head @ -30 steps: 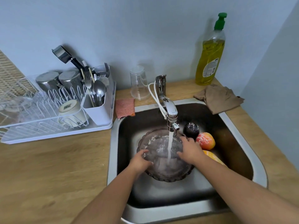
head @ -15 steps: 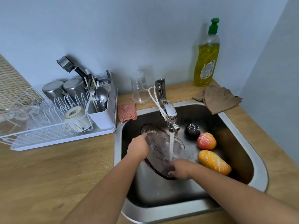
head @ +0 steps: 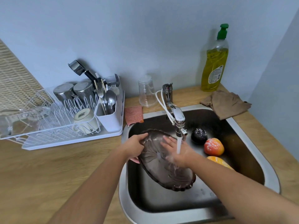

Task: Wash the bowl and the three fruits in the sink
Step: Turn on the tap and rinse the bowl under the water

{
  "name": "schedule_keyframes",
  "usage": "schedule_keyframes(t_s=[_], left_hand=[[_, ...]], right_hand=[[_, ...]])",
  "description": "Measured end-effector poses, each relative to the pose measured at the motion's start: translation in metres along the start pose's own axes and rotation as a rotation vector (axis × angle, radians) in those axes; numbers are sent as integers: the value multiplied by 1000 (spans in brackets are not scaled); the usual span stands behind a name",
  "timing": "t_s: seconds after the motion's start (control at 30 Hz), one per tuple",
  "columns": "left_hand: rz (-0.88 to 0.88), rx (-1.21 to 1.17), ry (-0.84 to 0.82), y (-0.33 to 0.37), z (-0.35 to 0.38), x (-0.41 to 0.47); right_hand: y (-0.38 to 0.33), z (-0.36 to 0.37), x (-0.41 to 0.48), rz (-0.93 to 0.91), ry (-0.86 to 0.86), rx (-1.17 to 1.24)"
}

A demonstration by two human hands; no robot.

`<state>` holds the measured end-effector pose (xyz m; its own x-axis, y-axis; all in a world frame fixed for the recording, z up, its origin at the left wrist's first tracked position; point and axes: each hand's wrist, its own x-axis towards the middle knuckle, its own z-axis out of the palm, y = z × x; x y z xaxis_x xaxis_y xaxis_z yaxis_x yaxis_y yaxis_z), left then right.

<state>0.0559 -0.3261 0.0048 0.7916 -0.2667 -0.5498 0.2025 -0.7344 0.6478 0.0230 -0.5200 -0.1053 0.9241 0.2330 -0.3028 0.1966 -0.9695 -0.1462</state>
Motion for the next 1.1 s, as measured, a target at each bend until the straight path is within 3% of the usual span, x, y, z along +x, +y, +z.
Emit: schedule_keyframes(t_s=[0.1, 0.17, 0.27, 0.47, 0.7, 0.83, 0.93, 1.0, 1.1], left_hand=[[18, -116, 114, -6, 1, 3], [26, -65, 189, -9, 1, 7], [27, -26, 164, -15, 5, 10], [81, -79, 38, -21, 20, 5], [102, -217, 206, -30, 20, 11], [154, -162, 169, -35, 34, 8], [164, -187, 137, -36, 48, 5], [157, -245, 160, -39, 48, 8], [143, -278, 180, -43, 43, 12]], right_hand=[[5, 3, -17, 32, -72, -11], [3, 6, -34, 47, -166, 16], [-1, 3, -44, 71, -285, 58], [-10, -12, -12, 59, -78, 74], [5, 3, -31, 209, -133, -61], [-4, 2, -20, 347, -5, 182], [-30, -1, 1, 162, 13, 449], [-35, -3, 1, 50, -5, 410], [-14, 0, 2, 320, 0, 230]])
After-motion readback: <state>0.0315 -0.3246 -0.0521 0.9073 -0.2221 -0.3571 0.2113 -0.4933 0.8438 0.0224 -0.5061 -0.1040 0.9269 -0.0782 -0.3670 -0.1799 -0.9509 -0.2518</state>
